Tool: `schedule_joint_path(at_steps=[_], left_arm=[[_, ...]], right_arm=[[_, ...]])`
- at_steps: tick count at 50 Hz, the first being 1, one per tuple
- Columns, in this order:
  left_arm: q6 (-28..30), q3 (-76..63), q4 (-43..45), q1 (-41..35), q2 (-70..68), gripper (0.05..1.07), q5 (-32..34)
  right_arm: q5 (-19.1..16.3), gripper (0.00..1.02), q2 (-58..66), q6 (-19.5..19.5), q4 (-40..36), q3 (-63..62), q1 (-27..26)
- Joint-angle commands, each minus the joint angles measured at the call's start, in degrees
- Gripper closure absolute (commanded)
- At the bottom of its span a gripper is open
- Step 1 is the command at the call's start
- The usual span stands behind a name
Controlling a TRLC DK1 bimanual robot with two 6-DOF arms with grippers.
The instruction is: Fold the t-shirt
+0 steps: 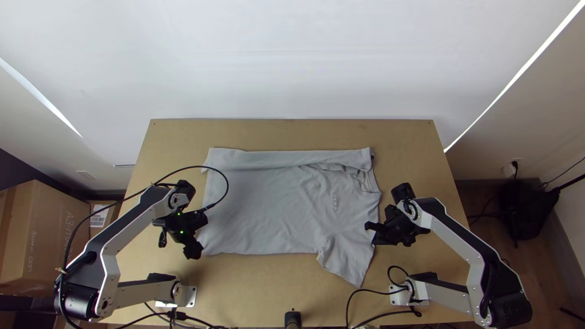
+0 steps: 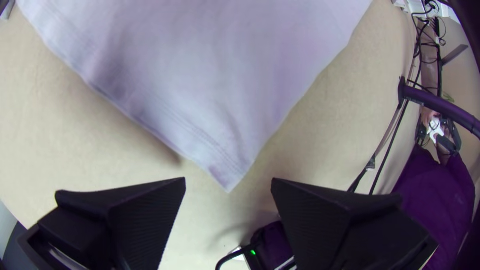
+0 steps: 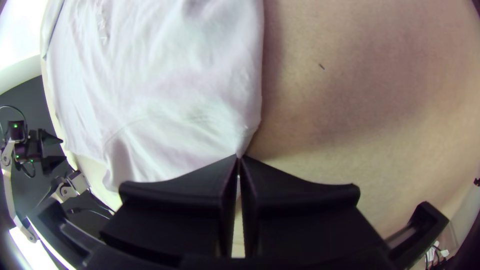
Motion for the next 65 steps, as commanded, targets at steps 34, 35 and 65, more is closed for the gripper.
schedule_joint_path(at_steps=[34,35,65], left_arm=[[5.26,3.92,3.00,10.92,0.46,1.04,3.96],[5.52,3.92,3.00,11.19,0.37,1.04,3.96],[0.69,20.18,0.98,11.63,0.90,1.04,12.58]], right_arm=[[0.89,1.00,-2.34,-7.30,-2.93,2.82,-12.53],[0.89,1.00,-2.25,-7.57,-3.02,3.09,-12.88],[-11.06,1.00,6.01,-8.09,-18.40,22.51,-12.44]])
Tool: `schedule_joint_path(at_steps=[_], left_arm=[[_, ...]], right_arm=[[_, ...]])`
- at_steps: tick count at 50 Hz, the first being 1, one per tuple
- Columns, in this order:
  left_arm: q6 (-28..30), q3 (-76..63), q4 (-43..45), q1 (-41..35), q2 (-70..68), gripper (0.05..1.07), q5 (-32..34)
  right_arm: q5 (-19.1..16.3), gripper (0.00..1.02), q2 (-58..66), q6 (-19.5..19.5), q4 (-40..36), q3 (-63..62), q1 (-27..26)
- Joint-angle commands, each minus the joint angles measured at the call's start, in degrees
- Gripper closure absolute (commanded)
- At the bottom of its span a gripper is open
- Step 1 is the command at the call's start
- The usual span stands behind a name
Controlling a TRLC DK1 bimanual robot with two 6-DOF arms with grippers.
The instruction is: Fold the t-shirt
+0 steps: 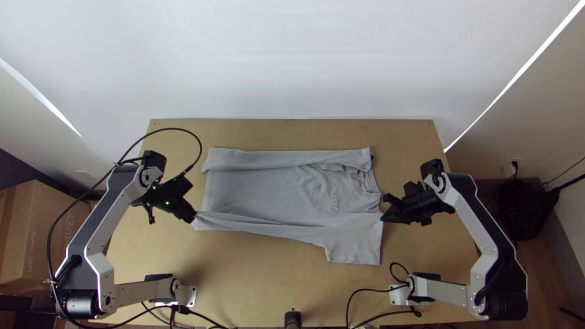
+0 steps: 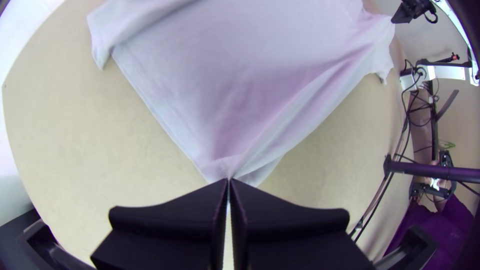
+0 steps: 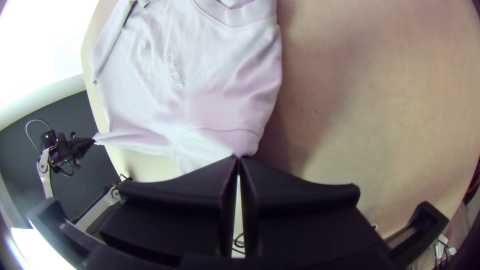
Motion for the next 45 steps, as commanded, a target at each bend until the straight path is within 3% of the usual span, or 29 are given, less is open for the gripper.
schedule_joint_path(at_steps=[1,15,45], left_arm=[[-0.84,4.06,-1.12,0.55,1.73,1.04,1.39],[-2.07,13.90,-1.12,2.13,9.11,1.04,1.65],[-5.94,44.75,-4.63,1.78,30.47,1.04,1.74]], right_arm=[[-1.03,1.00,3.46,-0.97,-1.87,3.85,0.21],[-0.94,1.00,13.65,-0.88,-2.22,14.57,-0.22],[-0.94,1.00,44.33,1.41,-10.84,57.64,-0.31]])
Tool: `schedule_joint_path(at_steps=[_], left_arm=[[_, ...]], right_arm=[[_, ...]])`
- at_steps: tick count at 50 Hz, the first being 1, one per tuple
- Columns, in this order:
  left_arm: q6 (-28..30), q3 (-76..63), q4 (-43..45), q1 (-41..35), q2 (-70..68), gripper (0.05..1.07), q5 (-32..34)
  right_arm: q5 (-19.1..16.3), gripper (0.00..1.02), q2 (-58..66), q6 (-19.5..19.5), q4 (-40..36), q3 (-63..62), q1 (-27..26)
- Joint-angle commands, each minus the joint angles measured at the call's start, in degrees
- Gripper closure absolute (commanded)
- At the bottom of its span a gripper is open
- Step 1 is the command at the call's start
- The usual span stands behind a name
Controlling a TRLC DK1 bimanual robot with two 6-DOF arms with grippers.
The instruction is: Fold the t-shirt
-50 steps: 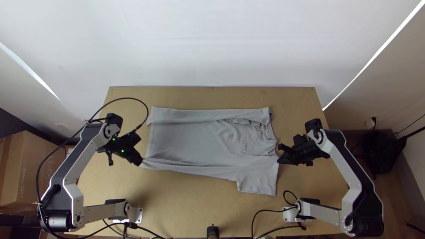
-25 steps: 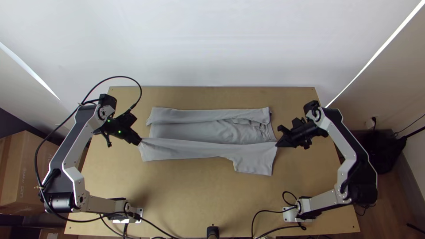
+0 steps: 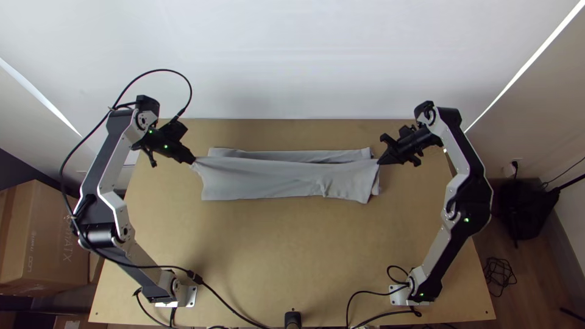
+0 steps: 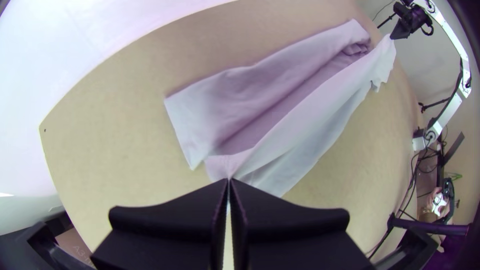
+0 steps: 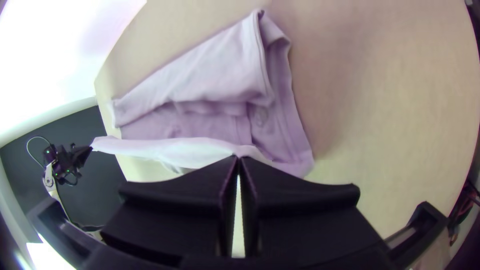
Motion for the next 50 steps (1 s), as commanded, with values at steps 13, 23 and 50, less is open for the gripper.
schedule_joint_path(at_steps=[13,23,50], left_arm=[[-3.92,15.54,-1.49,-1.60,14.35,1.03,0.32],[-6.91,17.74,2.73,-1.07,17.60,0.10,2.52],[-9.46,5.87,4.23,11.23,15.14,0.10,20.62]], right_arm=[[0.00,1.00,16.28,4.79,-1.57,18.34,0.30],[-0.09,0.28,17.68,6.81,-0.69,21.24,0.21],[-16.26,0.04,-0.16,10.68,6.25,12.27,-9.89]])
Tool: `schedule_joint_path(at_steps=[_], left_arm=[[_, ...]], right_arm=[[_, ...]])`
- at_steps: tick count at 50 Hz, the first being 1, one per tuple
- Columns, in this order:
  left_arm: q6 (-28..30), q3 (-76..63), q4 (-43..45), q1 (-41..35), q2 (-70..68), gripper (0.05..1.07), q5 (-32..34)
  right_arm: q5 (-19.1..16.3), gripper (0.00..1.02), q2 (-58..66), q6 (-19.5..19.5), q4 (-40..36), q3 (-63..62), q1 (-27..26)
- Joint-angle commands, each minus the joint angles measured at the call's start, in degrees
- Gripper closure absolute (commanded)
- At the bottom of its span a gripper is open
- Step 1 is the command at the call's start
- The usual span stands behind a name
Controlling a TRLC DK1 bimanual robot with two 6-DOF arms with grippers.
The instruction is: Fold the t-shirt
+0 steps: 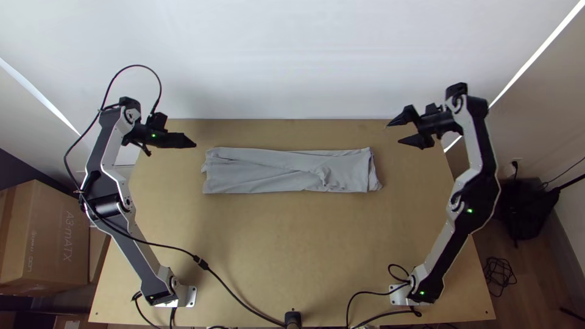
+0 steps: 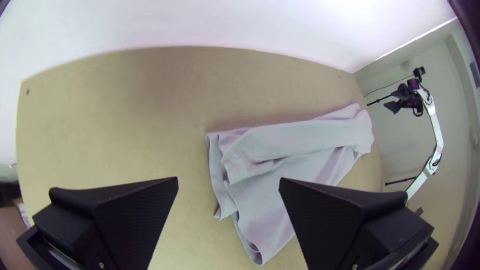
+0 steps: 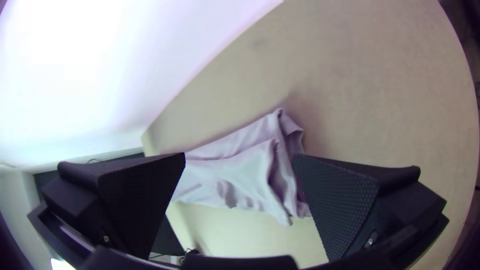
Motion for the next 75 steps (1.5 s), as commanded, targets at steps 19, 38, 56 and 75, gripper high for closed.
schedule_joint_path(at_steps=[19,38,56,75], left_arm=[[-2.04,-17.05,12.18,-0.29,-1.32,0.10,1.58],[-6.96,-24.52,21.32,-10.49,-1.67,0.10,-3.60],[-12.59,-30.76,29.49,-12.77,-7.38,0.92,-7.29],[0.42,-35.16,20.35,6.48,-18.54,1.05,-7.21]], right_arm=[[-11.75,0.04,-15.84,4.90,1.65,-4.55,-2.77],[-11.75,0.04,-21.12,6.84,1.73,-5.07,-1.63],[-11.48,0.04,-27.62,7.36,3.23,-9.12,1.18],[-11.48,0.04,-34.13,6.84,9.12,-21.51,1.18]])
